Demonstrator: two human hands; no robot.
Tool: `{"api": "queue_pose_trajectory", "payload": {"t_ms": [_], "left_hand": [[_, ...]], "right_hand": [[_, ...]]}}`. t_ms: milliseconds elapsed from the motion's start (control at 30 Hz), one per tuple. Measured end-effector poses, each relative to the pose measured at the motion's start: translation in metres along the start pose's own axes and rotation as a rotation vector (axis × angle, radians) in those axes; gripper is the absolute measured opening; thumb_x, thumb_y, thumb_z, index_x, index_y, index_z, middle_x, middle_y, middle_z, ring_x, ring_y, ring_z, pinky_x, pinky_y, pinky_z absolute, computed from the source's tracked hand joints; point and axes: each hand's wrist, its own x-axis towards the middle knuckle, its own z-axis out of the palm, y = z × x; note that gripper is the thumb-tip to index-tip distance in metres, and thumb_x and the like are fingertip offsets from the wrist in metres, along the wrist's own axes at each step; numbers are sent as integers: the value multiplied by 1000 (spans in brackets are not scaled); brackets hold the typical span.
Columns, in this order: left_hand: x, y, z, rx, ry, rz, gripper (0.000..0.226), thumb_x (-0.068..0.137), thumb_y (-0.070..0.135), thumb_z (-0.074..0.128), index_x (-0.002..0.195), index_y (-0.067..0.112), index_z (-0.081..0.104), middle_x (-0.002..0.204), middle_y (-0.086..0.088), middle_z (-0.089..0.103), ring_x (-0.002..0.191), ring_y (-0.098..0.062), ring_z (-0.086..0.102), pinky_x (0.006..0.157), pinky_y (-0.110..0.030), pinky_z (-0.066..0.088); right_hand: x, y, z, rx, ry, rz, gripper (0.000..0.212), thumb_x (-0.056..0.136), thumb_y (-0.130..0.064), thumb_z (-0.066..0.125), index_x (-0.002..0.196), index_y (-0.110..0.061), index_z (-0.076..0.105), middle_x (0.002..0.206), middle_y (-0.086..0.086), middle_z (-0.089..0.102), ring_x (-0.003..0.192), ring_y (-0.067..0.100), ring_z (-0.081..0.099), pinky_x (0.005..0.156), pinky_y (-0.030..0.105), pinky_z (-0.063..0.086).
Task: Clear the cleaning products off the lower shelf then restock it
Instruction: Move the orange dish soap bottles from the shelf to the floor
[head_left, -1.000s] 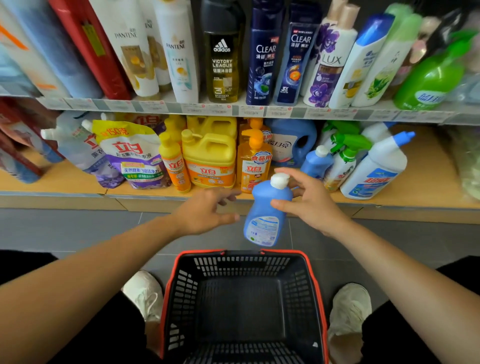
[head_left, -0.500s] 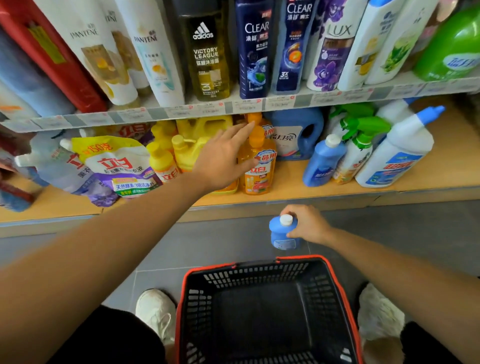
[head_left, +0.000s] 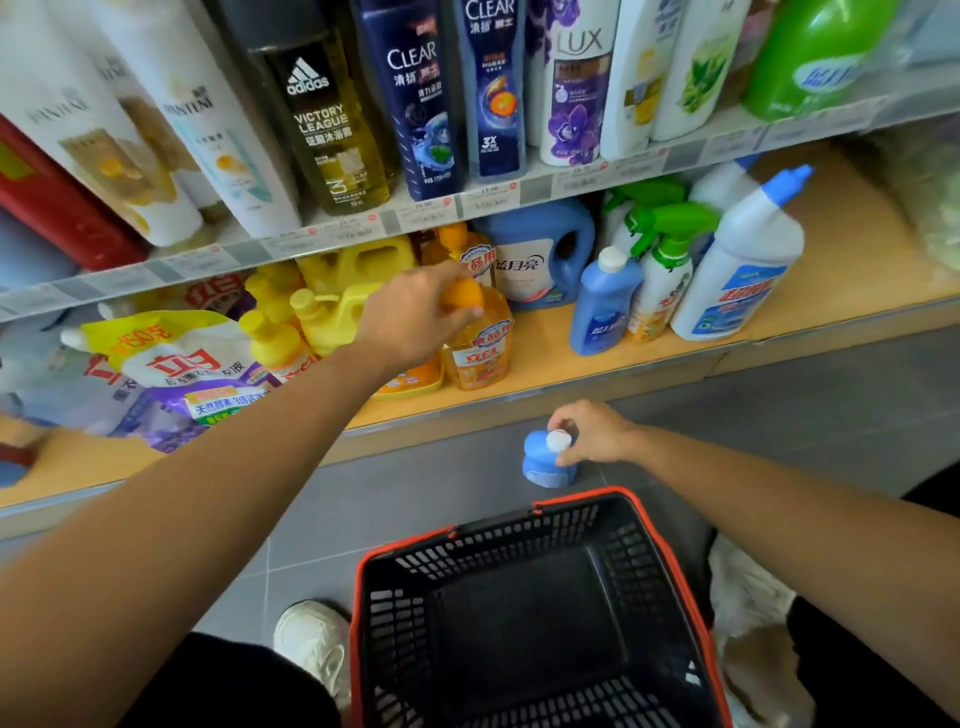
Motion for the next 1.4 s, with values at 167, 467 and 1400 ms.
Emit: {"api": "queue_pose_trajectory", "payload": {"t_ms": [167, 467, 1400], "left_hand": [[-5, 15, -9, -174, -44, 1, 40, 84, 36, 79, 117, 16, 68, 111, -6, 72, 100, -24, 65, 85, -42, 55], [-30, 39, -77, -410, -59, 73, 35, 83, 31, 79, 115, 19, 67, 107, 0, 70, 100, -17, 66, 87, -43, 57], [-146, 52, -47, -327, 53, 310, 17, 83, 16, 83, 99, 14, 79, 102, 0, 73, 94, -13, 69, 84, -34, 55]], "right_hand": [[-16, -33, -31, -20, 4, -31, 57, 79, -20, 85, 130, -10, 62, 131, 8, 64, 120, 20, 60, 102, 34, 49], [-80, -100, -88, 395, 186, -308, 105, 75, -21, 89, 157, -25, 23, 141, -8, 46, 125, 3, 48, 87, 6, 41], [-139, -108, -33, 7, 389, -632, 96, 59, -38, 94, 141, -38, 44, 132, -11, 65, 118, 9, 61, 97, 41, 52]]}}
